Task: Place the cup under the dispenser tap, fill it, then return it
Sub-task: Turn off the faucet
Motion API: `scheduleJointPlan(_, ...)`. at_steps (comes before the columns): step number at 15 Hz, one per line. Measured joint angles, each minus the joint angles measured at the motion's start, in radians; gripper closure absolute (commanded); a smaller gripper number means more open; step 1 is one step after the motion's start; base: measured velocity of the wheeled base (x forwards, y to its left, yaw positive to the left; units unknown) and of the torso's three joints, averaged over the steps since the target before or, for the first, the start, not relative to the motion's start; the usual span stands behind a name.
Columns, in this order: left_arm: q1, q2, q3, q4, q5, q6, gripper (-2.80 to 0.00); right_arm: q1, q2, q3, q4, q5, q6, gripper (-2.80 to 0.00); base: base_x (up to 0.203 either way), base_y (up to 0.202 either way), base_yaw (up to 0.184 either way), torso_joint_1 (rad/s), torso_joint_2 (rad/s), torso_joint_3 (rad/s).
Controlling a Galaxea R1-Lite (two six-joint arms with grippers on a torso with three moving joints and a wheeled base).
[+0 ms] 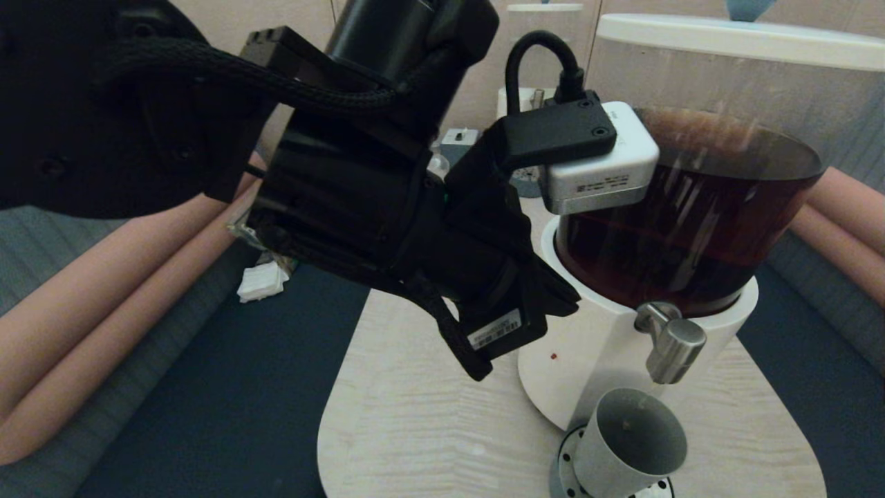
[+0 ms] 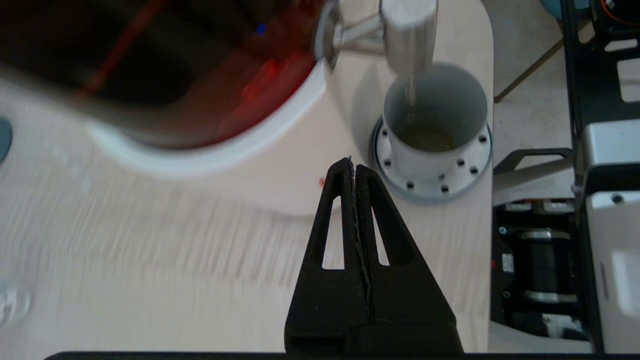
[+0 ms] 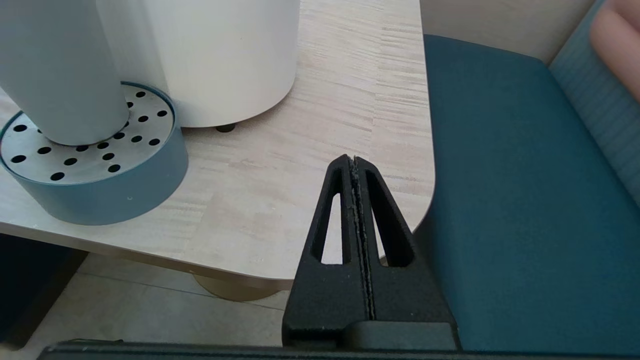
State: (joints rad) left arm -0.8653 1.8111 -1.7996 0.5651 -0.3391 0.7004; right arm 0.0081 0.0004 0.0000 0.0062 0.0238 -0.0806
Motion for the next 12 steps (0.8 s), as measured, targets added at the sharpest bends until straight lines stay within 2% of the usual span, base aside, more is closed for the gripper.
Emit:
scheduleJointPlan(4,-0.036,0.055,-0.019,-0.034,0.015,-0.001,0.00,-0.001,0.000,0.000,0.000,0.000,0.000,0.00,0.000,0.000,0.000,0.000,0.00,0.000)
scheduleJointPlan(12,-0.061,0.103,-0.047,-0.043,0.024,-0.002,0.00,0.000,0.000,0.000,0.000,0.000,0.000,0.00,0.000,0.000,0.000,0.000,0.00,0.000)
